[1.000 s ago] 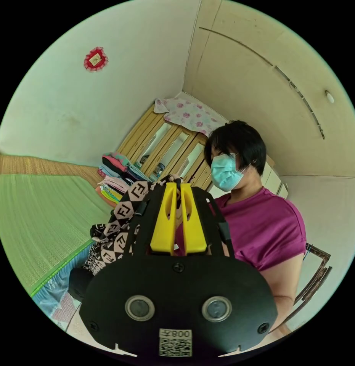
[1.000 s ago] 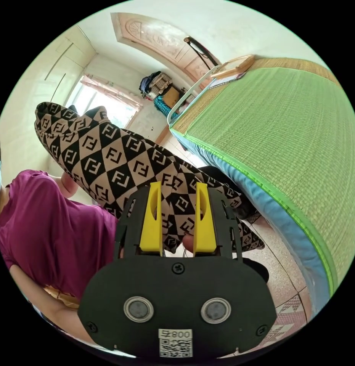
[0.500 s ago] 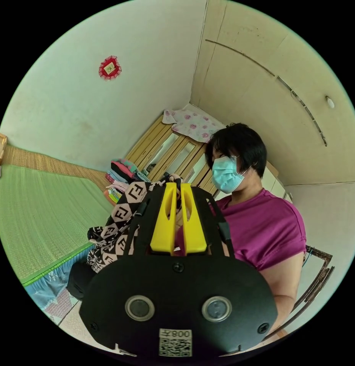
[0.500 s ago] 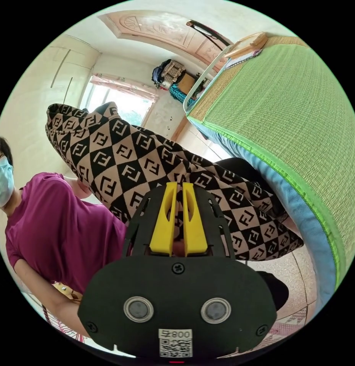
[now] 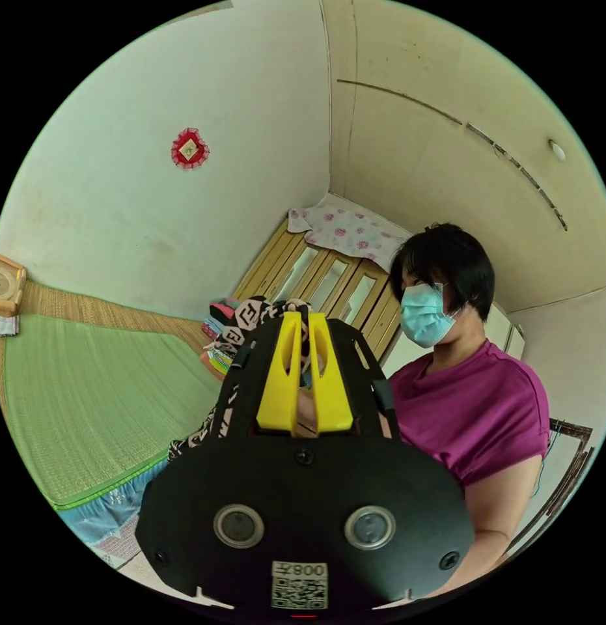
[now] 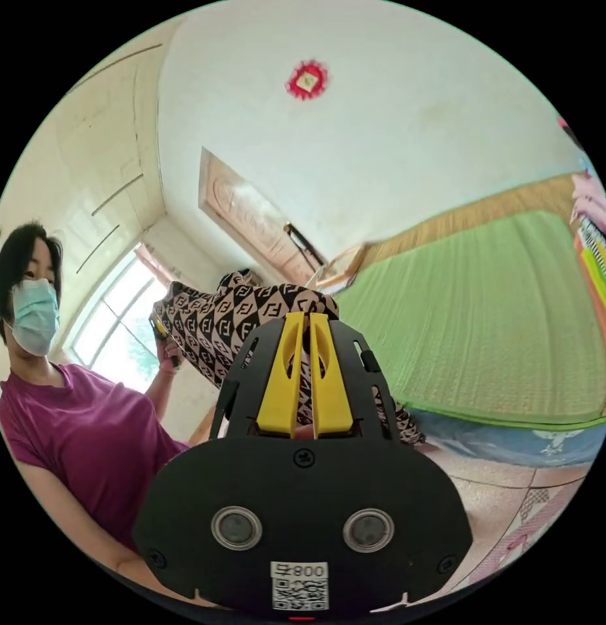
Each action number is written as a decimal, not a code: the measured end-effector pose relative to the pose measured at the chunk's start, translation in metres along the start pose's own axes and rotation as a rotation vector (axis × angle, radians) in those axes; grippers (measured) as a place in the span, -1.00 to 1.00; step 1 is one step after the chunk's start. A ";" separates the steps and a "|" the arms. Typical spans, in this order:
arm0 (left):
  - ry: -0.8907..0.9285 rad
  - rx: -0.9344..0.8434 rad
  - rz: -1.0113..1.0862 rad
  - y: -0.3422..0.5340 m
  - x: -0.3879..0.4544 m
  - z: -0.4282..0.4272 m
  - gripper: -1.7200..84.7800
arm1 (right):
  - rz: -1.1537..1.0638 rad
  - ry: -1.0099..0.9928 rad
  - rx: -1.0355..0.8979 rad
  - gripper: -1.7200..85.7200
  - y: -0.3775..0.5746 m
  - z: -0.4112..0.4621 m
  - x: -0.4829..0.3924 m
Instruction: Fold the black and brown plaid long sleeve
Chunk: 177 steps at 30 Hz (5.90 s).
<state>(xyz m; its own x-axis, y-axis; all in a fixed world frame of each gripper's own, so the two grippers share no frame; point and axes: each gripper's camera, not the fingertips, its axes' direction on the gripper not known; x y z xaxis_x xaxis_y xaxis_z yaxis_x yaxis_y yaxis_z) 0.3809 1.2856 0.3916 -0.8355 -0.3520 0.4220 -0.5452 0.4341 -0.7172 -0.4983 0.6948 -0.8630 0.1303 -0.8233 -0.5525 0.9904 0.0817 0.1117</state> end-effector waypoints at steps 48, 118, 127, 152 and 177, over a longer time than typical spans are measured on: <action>-0.344 -0.029 -0.006 -0.052 -0.128 0.299 -0.90 | -0.503 0.507 0.343 -0.94 -0.207 -0.089 -0.108; -0.840 -0.371 -0.794 0.563 -0.083 0.496 -0.81 | 0.368 0.811 -0.503 -0.86 0.230 0.358 0.282; -0.871 -0.342 -0.693 0.531 -0.078 0.472 -0.83 | -0.130 1.267 -0.452 -0.92 0.075 0.290 0.137; -1.107 -0.410 -0.878 0.546 -0.017 0.364 -0.78 | 0.307 1.032 -0.507 -0.97 0.233 0.257 0.123; -0.848 -0.627 -0.842 0.518 -0.026 0.443 -0.87 | 0.307 0.594 -0.695 -0.96 0.341 0.358 0.119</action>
<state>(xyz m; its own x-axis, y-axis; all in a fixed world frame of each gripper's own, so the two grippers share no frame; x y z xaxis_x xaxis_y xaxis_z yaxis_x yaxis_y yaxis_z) 0.1508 1.1524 -0.2369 -0.0584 -0.9979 -0.0284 -0.9968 0.0567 0.0564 -0.1616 0.4230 -0.5948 0.2016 -0.3075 -0.9300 0.6906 0.7179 -0.0877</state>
